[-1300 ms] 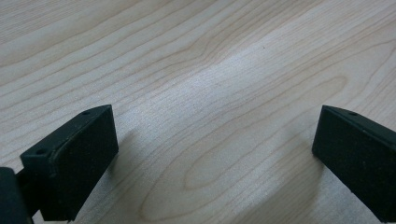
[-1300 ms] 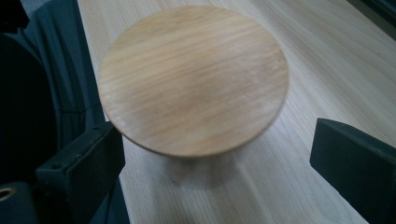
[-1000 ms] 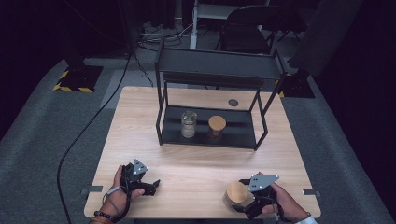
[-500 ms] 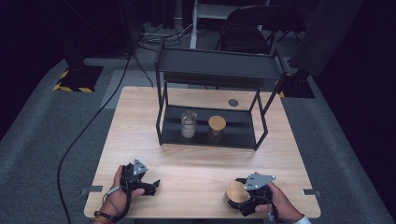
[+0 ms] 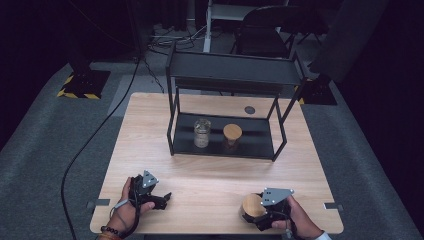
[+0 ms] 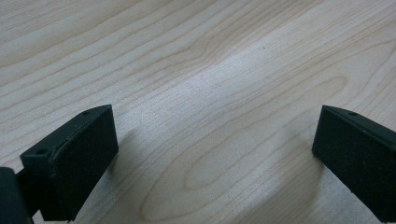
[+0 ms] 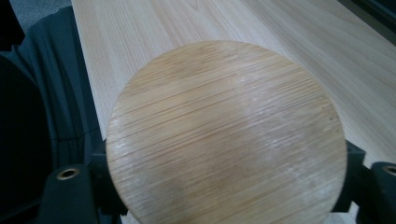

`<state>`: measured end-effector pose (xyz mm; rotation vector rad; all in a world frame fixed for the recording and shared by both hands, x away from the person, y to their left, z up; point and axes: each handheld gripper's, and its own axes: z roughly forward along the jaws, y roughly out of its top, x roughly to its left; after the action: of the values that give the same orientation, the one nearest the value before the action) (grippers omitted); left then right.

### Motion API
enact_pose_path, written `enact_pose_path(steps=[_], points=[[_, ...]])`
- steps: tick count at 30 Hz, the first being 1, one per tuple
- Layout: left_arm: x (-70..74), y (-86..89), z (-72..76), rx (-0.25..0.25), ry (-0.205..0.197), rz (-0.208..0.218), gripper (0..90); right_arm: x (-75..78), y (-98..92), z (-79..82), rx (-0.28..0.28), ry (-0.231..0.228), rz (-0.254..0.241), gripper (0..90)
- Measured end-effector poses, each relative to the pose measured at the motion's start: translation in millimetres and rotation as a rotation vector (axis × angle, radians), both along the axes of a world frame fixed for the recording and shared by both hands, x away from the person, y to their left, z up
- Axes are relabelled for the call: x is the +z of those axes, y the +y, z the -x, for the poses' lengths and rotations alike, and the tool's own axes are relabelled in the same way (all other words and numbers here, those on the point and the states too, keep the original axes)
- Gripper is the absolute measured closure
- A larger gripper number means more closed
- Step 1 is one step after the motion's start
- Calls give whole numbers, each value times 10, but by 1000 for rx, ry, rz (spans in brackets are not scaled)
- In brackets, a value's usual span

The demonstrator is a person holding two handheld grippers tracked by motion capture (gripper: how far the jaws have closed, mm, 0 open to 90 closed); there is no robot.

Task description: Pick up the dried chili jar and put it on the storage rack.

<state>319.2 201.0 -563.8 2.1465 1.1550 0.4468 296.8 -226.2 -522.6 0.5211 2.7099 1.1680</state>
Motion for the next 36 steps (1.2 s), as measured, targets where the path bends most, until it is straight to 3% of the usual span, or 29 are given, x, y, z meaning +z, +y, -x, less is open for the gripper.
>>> enact_pose_path(steps=[25, 36], points=[[0, -1, -2, -2, 0, 1, 0, 18, 11, 22, -14, -14, 15, 252], [0, -1, -2, -1, 0, 1, 0, 29, -24, -2, -45, -12, 24, 252]])
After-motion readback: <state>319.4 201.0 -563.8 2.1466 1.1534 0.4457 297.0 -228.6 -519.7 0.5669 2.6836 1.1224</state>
